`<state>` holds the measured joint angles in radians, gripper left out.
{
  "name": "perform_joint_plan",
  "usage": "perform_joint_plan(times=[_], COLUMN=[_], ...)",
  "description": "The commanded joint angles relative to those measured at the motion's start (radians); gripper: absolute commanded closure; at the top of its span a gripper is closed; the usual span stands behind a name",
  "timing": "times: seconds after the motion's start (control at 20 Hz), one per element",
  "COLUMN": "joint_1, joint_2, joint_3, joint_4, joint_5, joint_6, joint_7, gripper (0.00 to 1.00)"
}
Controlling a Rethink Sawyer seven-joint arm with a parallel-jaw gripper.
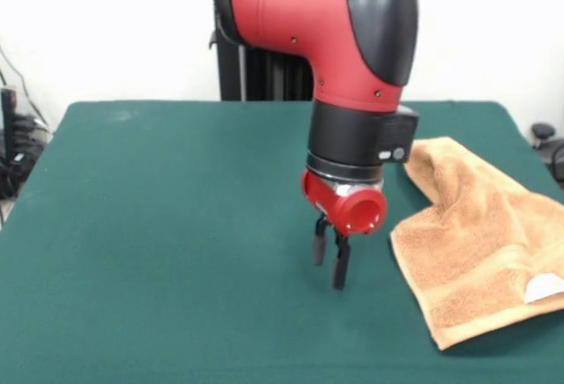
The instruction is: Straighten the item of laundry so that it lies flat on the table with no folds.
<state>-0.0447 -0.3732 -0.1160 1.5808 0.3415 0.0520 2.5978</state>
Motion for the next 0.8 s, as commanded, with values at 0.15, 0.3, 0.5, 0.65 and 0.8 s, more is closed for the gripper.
perform_joint_plan(times=[0.15,0.3,0.5,0.65,0.8], joint_1=[-0.018,-0.023,-0.013,-0.011,0.004], joint_2=[0.006,-0.015,-0.027,-0.008,0.017], joint_3=[0.251,0.253,0.237,0.231,0.213], joint_4=[0.140,0.151,0.148,0.130,0.101], joint_5=[-0.044,-0.044,-0.042,-0.049,-0.049], joint_6=[0.177,0.215,0.230,0.216,0.209], joint_7=[0.024,0.022,0.036,0.041,0.047], gripper=[0.00,0.00,0.00,0.00,0.00])
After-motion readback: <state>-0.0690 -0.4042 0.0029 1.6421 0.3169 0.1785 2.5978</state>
